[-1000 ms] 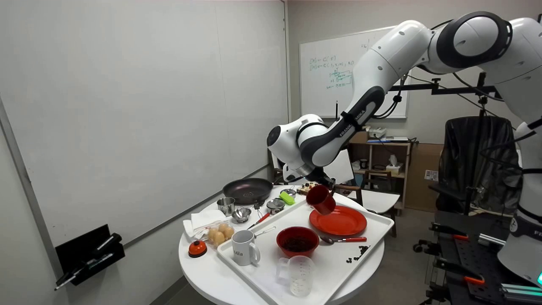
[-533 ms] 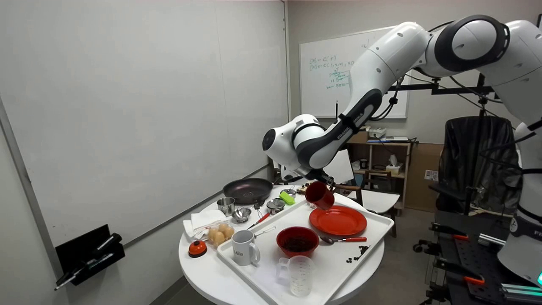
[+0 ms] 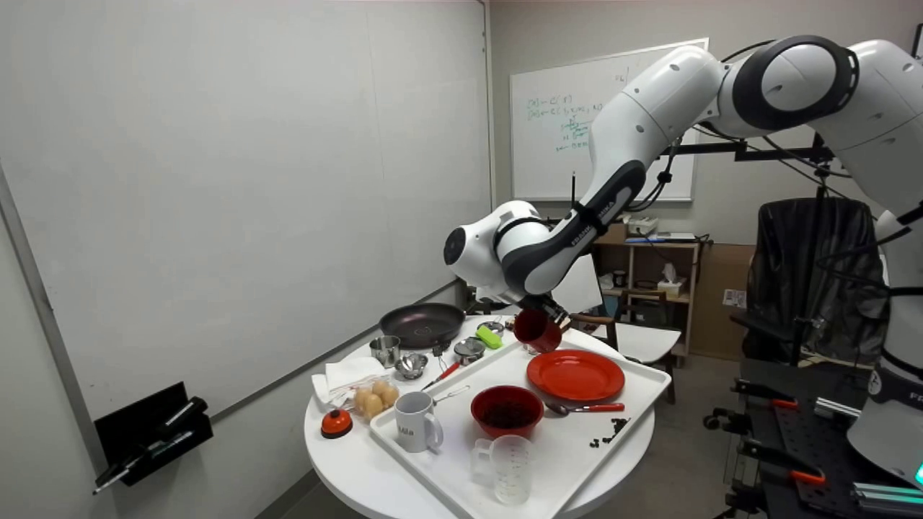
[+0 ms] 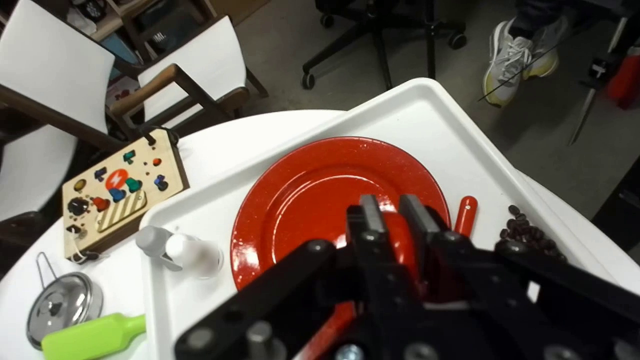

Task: Pour the contents in the red mug into the red bowl

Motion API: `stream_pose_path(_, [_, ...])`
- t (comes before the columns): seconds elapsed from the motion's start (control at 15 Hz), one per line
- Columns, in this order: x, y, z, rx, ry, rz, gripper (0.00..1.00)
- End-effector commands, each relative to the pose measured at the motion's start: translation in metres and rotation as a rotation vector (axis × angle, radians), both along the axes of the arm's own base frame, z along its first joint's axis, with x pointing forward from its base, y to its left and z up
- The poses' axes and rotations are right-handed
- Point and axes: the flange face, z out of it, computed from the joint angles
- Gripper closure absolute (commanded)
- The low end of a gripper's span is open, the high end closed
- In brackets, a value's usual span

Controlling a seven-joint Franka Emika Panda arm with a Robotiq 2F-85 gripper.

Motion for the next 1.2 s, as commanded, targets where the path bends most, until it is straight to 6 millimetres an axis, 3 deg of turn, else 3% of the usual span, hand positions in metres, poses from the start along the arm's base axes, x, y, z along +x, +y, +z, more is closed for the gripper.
stream_pose_path(0.0, [0.004, 0.006, -0.001, -0.136, -0.057, -0.043, 0.96])
stream_pose_path(0.8, [0.0, 0.047, -0.004, -0.365, -0.118, -0.028, 0.96])
stream_pose_path(1.13, [0.002, 0.055, -0.007, -0.442, -0.124, -0.013, 0.96])
